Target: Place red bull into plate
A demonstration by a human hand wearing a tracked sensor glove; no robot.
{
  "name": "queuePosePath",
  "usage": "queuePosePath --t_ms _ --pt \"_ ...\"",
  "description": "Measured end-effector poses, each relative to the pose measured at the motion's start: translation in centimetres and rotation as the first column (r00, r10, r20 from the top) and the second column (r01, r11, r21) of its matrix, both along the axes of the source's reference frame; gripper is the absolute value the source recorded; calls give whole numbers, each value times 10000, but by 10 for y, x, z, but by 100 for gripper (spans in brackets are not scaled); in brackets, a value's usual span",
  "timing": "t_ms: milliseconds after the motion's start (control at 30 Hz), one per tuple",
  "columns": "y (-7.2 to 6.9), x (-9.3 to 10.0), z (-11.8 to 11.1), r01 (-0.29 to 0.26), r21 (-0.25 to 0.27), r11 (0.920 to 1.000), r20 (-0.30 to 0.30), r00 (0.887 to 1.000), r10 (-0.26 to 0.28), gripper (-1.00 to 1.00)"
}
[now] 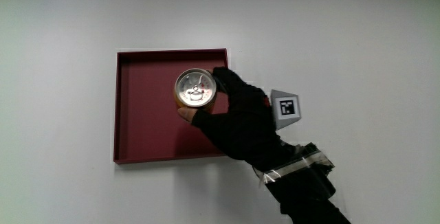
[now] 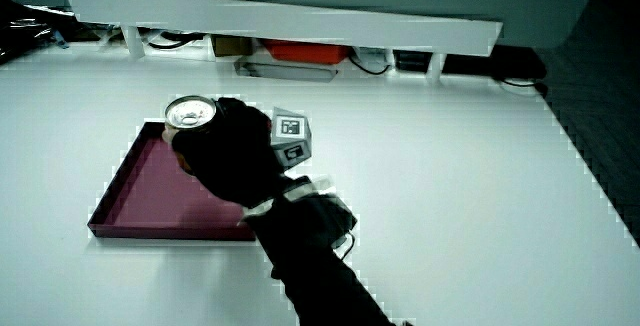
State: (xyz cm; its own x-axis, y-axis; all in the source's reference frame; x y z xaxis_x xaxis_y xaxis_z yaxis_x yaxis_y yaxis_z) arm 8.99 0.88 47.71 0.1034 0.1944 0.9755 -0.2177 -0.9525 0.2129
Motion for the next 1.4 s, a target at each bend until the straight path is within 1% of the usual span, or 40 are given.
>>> queuePosePath --t_ms 67,133,167,233,267,300,367,400,433,467,500,533,567,633,667,700,733,767,800,867,900,933,1000,1033,1100,1133,1167,1200,1233,1267,1300,1333,1367,1400 --pt "2 -3 6 65 -250 9997 -122 9999 -68 0" --pt "4 -5 13 128 -609 9981 -276 9995 -145 0" --pt "4 -7 17 146 -673 9976 -259 9995 -164 0" --pt "6 -8 24 220 -772 9968 -438 9987 -254 0" --pt "7 -9 27 203 -981 9950 -273 9994 -231 0" --pt "8 -10 33 251 -959 9951 -344 9990 -285 0" --pt "11 -12 39 286 -1097 9936 -474 9983 -340 0" --pt "12 -12 39 320 -1325 9907 -570 9976 -398 0" --pt "14 -12 45 317 -1243 9917 -536 9978 -386 0" --pt "17 -12 45 327 -1393 9897 -754 9962 -435 0" --pt "18 -13 46 259 -1357 9904 -531 9980 -334 0" --pt "19 -12 49 203 -1654 9860 -336 9991 -263 0" --pt "19 -12 50 248 -1587 9870 -185 9994 -281 0" --pt "19 -12 50 250 -1527 9880 -499 9982 -330 0" --pt "19 -13 50 305 -1582 9869 -194 9992 -340 0" --pt "20 -13 53 368 -1705 9847 -268 9988 -419 0" --pt "21 -12 52 355 -1743 9841 -30 9993 -366 0" --pt "21 -12 55 360 -1601 9864 -211 9990 -399 0" --pt "21 -12 53 267 -1670 9856 -350 9988 -330 0" --pt "22 -11 54 339 -1744 9841 -324 9987 -402 0" --pt "22 -11 54 329 -1772 9836 -362 9985 -399 -4" --pt "22 -12 54 347 -1687 9851 -248 9989 -395 -9" --pt "22 -11 56 381 -1833 9823 -424 9980 -466 -17" --pt "21 -11 56 352 -1761 9837 -365 9984 -422 -22" --pt "22 -11 54 419 -1912 9807 -448 9977 -514 -30" --pt "22 -12 55 423 -1793 9829 -304 9984 -485 -35" --pt "22 -12 56 456 -1880 9811 -381 9978 -537 -39" --pt "22 -12 56 533 -1793 9824 -320 9977 -600 -43" --pt "22 -12 57 513 -1867 9811 -313 9978 -581 -48" --pt "21 -12 55 618 -2032 9772 -286 9972 -690 -52" --pt "20 -12 56 716 -2146 9741 -119 9970 -759 -57" --pt "20 -11 55 782 -2198 9724 -74 9966 -818 -61" --pt "19 -10 54 875 -2250 9704 104 9961 -874 -65" --pt "18 -8 53 951 -2099 9731 131 9954 -945 -70"
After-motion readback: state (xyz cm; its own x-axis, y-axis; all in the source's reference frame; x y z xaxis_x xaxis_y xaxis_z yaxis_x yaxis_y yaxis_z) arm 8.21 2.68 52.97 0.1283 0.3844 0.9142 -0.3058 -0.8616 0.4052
